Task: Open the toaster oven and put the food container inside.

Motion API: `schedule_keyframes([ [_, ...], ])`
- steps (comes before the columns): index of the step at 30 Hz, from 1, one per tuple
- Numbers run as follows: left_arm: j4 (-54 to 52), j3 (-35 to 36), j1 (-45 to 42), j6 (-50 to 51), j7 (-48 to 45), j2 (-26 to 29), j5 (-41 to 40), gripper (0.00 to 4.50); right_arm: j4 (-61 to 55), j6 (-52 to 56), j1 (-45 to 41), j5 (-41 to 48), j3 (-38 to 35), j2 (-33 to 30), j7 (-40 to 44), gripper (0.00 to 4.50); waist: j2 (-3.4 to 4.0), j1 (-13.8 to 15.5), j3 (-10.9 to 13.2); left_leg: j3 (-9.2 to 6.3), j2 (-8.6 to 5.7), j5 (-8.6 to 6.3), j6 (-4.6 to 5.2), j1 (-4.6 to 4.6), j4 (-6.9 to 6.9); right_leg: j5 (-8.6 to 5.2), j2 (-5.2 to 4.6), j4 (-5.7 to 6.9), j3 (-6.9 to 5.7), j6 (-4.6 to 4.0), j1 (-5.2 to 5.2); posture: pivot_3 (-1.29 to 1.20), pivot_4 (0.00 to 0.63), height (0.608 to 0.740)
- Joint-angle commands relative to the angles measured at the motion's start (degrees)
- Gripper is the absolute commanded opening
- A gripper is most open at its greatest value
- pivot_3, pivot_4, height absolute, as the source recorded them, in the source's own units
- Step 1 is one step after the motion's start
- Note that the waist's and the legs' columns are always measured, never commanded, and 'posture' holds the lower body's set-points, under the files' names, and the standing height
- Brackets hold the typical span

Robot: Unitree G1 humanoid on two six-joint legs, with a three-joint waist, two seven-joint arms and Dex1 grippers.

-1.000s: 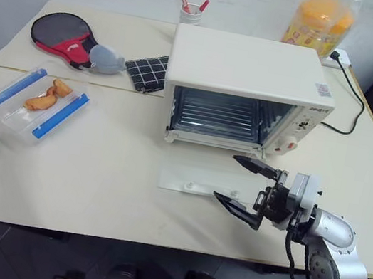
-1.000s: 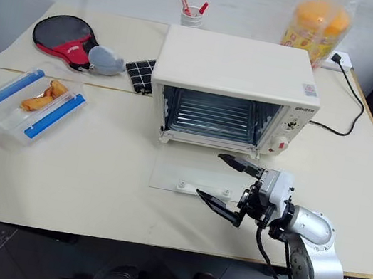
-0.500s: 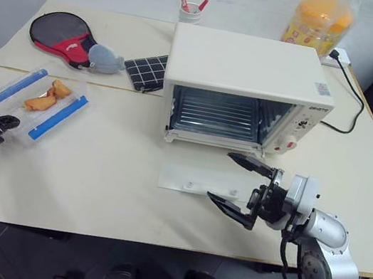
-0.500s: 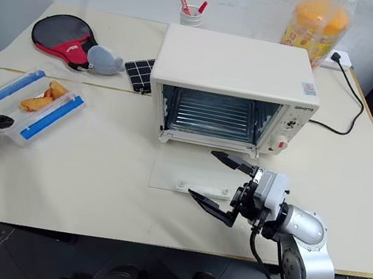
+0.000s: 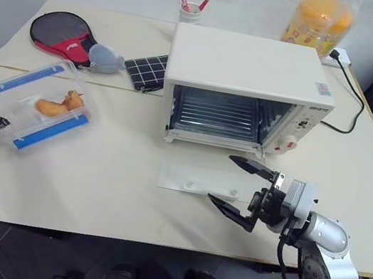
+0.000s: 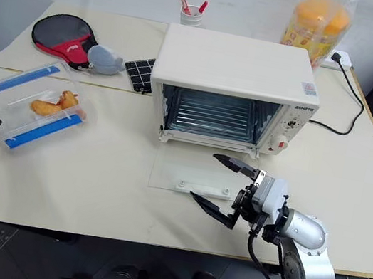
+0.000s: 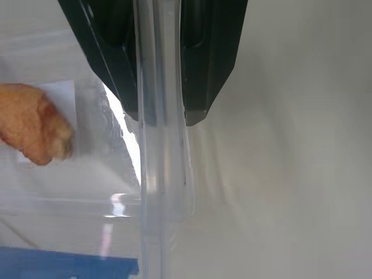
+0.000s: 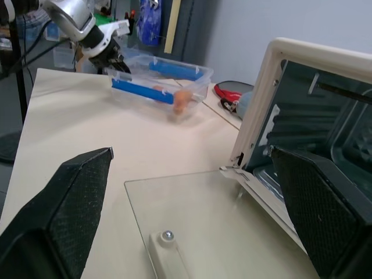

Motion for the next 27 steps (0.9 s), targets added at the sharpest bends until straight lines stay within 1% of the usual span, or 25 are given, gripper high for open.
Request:
schedule_keyframes([
  [1, -8.49, -0.02, 3.15, 5.20, -7.98, 5.95, -1.61, 0.30, -2.14, 0.28, 2.07, 1.55, -3.83, -2.46, -0.13, 4.50, 0.00, -0.04, 0.01, 0.02, 0.00, -0.01, 0.00, 0.00, -0.01, 0.00, 0.00, -0.02, 0.01, 0.00, -0.01, 0.00, 0.150, 0.740],
  [3, -13.44, -0.72, 6.22, 8.83, -12.19, 8.74, -2.74, 0.30, -2.43, 0.79, 3.23, 1.81, -5.59, -3.75, -0.52, 4.50, -0.01, -0.01, 0.01, 0.03, -0.01, -0.04, 0.03, -0.01, -0.03, 0.00, -0.03, -0.02, 0.01, 0.00, -0.02, 0.00, 0.150, 0.740],
  [6, -20.64, -1.06, 7.93, 15.20, -17.09, 10.49, -6.22, 0.30, -3.01, 1.30, 5.04, 1.67, -8.05, -5.09, -1.74, 4.50, 0.01, 0.10, 0.02, 0.04, -0.01, -0.08, 0.05, 0.00, -0.02, -0.01, -0.05, -0.05, 0.04, -0.01, -0.01, 0.00, 0.150, 0.740],
  [8, -24.91, -1.87, 7.15, 19.45, -18.99, 10.06, -8.49, 0.30, -3.90, 1.21, 6.21, 2.09, -9.74, -4.96, -2.87, 4.50, 0.02, 0.29, 0.03, 0.01, 0.00, -0.06, 0.03, -0.01, 0.00, -0.02, -0.07, -0.05, 0.04, -0.03, 0.02, 0.00, 0.150, 0.740],
  [9, -27.80, -3.19, 6.32, 21.58, -19.91, 9.38, -11.24, 0.30, -5.09, 1.84, 7.60, 2.50, -11.01, -5.49, -3.29, 4.50, 0.03, 0.34, 0.03, -0.02, 0.00, -0.02, 0.01, 0.00, 0.00, -0.02, -0.07, -0.02, 0.05, -0.03, 0.03, 0.00, 0.150, 0.740],
  [12, -32.47, -6.22, 4.61, 23.67, -19.77, 7.19, -16.87, 0.30, -7.36, 3.65, 10.38, 3.44, -13.31, -6.40, -4.60, 4.50, 0.05, 0.34, 0.04, -0.12, -0.01, -0.01, -0.03, 0.02, 0.00, -0.03, -0.10, 0.01, 0.26, -0.06, 0.08, 0.00, 0.150, 0.740],
  [13, -33.13, -7.22, 3.82, 23.67, -18.49, 6.08, -18.45, 0.30, -7.96, 4.02, 11.08, 3.55, -13.84, -6.52, -4.99, 4.50, 0.05, 0.27, 0.04, -0.11, -0.01, 0.00, -0.03, 0.02, 0.00, -0.03, -0.10, 0.02, 0.35, -0.06, 0.08, 0.00, 0.150, 0.740],
  [15, -35.54, -11.41, 1.53, 23.67, -16.21, 3.89, -22.56, 0.30, -9.88, 4.63, 13.96, 3.84, -15.29, -7.33, -4.84, 4.50, 0.06, 0.28, 0.05, -0.11, 0.00, 0.00, -0.04, 0.04, 0.00, -0.03, -0.09, 0.02, 0.48, -0.06, 0.07, 0.00, 0.150, 0.740],
  [18, -35.31, -14.93, -3.01, 23.67, -9.72, -1.28, -27.95, 0.30, -11.31, 4.55, 17.32, 3.62, -17.49, -7.52, -5.50, 4.50, 0.06, 0.38, 0.05, -0.11, 0.01, 0.01, -0.06, 0.03, -0.02, -0.04, 0.00, 0.01, 0.51, -0.07, 0.07, 0.00, 0.150, 0.740],
  [20, -34.42, -18.99, -7.63, 23.67, -3.87, -6.22, -31.52, 0.30, -12.14, 4.27, 18.92, 3.16, -19.04, -6.85, -6.95, 4.50, 0.04, 0.38, 0.05, -0.08, -0.02, 0.02, -0.03, 0.02, 0.03, -0.03, 0.00, 0.02, 0.54, -0.07, 0.08, 0.00, 0.150, 0.740],
  [21, -33.27, -22.47, -9.83, 23.67, -0.58, -7.46, -32.50, 0.30, -12.88, 4.23, 19.81, 3.10, -19.57, -6.41, -7.70, 4.50, 0.03, 0.44, 0.05, -0.08, -0.04, 0.03, -0.01, 0.02, 0.05, -0.03, 0.01, 0.03, 0.54, -0.06, 0.09, 0.00, 0.150, 0.740],
  [22, -32.81, -24.15, -11.65, 23.67, 1.66, -9.45, -32.13, 0.30, -13.83, 4.35, 20.55, 3.13, -19.81, -6.11, -8.40, 4.50, 0.01, 0.48, 0.06, -0.08, -0.05, 0.04, 0.01, 0.02, 0.07, -0.03, 0.01, 0.03, 0.55, -0.05, 0.11, 0.00, 0.150, 0.740],
  [23, -32.36, -24.99, -12.67, 23.67, 3.49, -10.51, -32.20, 0.30, -14.57, 4.48, 21.07, 3.18, -19.85, -5.95, -8.88, 4.50, 0.01, 0.57, 0.06, -0.08, -0.07, 0.04, 0.01, 0.04, 0.08, -0.02, 0.00, 0.03, 0.57, -0.05, 0.12, 0.00, 0.150, 0.740],
  [26, -30.18, -25.78, -16.49, 23.67, 9.75, -17.86, -32.73, 0.30, -18.30, 5.50, 23.32, 3.17, -20.02, -5.18, -11.52, 4.50, 0.03, 0.62, 0.05, -0.05, -0.09, 0.05, 0.01, 0.07, 0.07, -0.02, 0.04, 0.05, 0.62, -0.04, 0.12, 0.00, 0.150, 0.740],
  [27, -29.73, -25.99, -17.20, 23.67, 11.18, -19.19, -33.02, 0.30, -19.34, 5.86, 23.83, 3.13, -20.01, -4.95, -12.45, 4.50, 0.02, 0.61, 0.05, -0.05, -0.06, 0.05, 0.00, 0.04, 0.07, -0.02, 0.09, 0.04, 0.61, -0.04, 0.09, 0.00, 0.150, 0.740],
])
